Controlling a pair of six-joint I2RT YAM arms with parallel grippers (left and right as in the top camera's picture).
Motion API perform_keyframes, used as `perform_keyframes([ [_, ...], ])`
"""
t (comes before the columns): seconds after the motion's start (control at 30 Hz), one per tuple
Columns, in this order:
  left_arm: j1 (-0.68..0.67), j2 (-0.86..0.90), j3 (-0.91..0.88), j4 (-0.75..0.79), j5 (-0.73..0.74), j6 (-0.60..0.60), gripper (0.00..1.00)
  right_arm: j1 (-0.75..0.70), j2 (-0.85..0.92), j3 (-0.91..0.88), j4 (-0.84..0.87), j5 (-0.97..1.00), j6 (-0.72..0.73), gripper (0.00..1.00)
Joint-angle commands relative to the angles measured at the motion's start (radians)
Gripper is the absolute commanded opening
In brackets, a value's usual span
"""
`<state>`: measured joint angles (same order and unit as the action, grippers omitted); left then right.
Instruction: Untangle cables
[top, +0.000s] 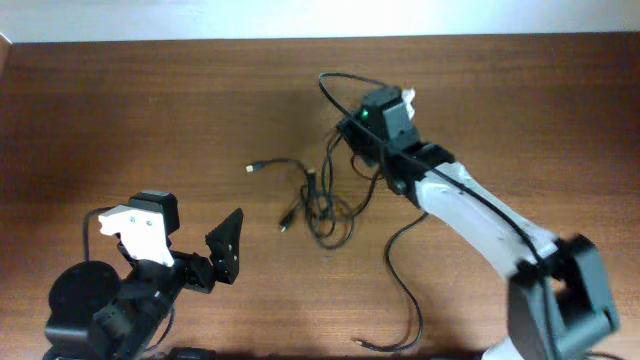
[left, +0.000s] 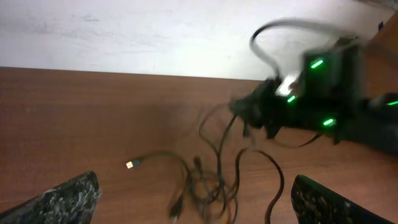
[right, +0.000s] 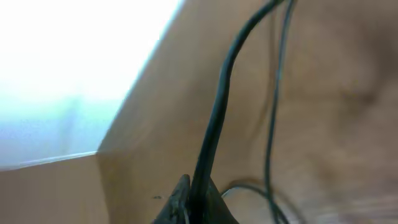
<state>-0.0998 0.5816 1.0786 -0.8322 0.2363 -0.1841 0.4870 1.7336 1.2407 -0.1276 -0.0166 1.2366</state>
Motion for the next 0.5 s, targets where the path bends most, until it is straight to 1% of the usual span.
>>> perform_keyframes([
  [0.0,-0.003,-0.003,0.003,0.004,0.003,-0.002,0.99,0.002,-0.209,0.074,-0.091,0.002,-0.433,0.04],
  [0.03,-0.003,-0.003,0.003,0.004,0.0,-0.002,0.99,0.002,-0.279,0.074,-0.125,0.002,-0.577,0.04],
  [0.07,-0.003,-0.001,0.003,0.004,0.0,-0.002,0.99,0.002,-0.375,0.074,-0.17,0.002,-0.76,0.04],
  [0.13,-0.003,0.014,0.003,0.004,0.0,-0.002,0.99,0.002,-0.525,0.074,-0.238,0.002,-0.993,0.04],
  [0.23,-0.003,0.071,0.003,0.01,0.005,-0.002,0.99,0.004,-0.695,0.074,-0.254,0.002,-1.218,0.04],
  [0.3,-0.003,0.14,0.003,0.02,0.053,-0.002,0.99,0.004,-0.766,0.127,-0.297,-0.013,-1.349,0.04],
  [0.37,-0.003,0.233,0.003,0.065,0.193,-0.002,0.99,0.004,-0.735,0.288,-0.427,-0.033,-1.437,0.04],
  [0.4,-0.003,0.294,0.003,0.122,0.334,-0.002,0.99,0.004,-0.642,0.484,-0.605,-0.034,-1.5,0.04],
  [0.43,-0.003,0.323,0.003,0.145,0.384,-0.002,0.99,0.004,-0.565,0.619,-0.728,-0.026,-1.514,0.04],
  [0.47,-0.003,0.348,0.003,0.155,0.396,-0.002,0.99,0.004,-0.449,0.815,-0.907,-0.02,-1.518,0.04],
])
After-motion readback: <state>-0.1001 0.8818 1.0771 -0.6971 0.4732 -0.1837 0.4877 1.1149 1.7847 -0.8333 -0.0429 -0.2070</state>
